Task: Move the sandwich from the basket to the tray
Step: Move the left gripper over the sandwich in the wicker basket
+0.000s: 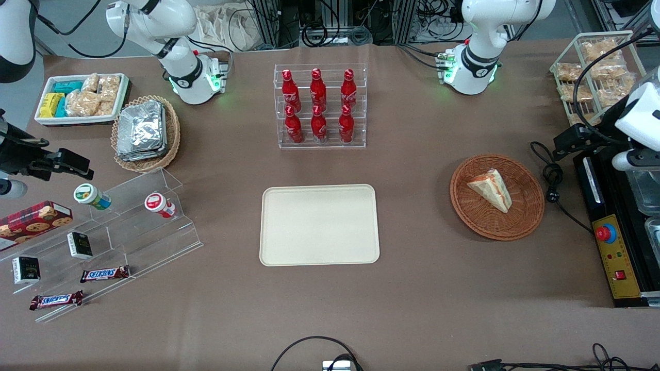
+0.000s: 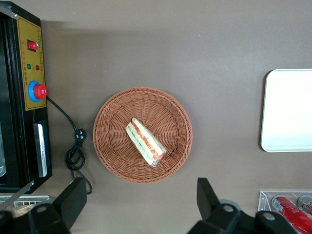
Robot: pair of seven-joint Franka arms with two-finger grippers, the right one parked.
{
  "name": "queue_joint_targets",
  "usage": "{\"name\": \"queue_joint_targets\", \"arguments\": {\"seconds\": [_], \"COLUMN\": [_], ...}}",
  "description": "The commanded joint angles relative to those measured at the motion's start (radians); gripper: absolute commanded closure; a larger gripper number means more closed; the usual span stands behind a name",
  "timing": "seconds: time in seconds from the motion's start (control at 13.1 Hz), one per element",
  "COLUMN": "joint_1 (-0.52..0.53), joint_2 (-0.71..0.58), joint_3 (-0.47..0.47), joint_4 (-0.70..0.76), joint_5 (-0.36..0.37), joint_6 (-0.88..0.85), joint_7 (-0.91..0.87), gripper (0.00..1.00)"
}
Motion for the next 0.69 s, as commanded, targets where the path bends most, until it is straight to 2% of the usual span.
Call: {"name": "queue_joint_targets", "arguments": {"seconds": [0.0,0.31,0.54,0.61], "joint_1": [-0.013,-0.015,-0.016,-0.016], "joint_2": [0.001,0.019,-0.022,-0.045], "joint_3": [0.008,0.008,0.005,0.003], "joint_4": [0.012,-0.006,-0.16,-0.229], "joint_5": [-0.012,0.0,0.002,0.002], "joint_6": [-0.029,-0.041,0.05,0.102], "joint_7": [-0.028,-0.086,-0.155,-0.228], "gripper": [0.0,0.0,0.0,0.0]}}
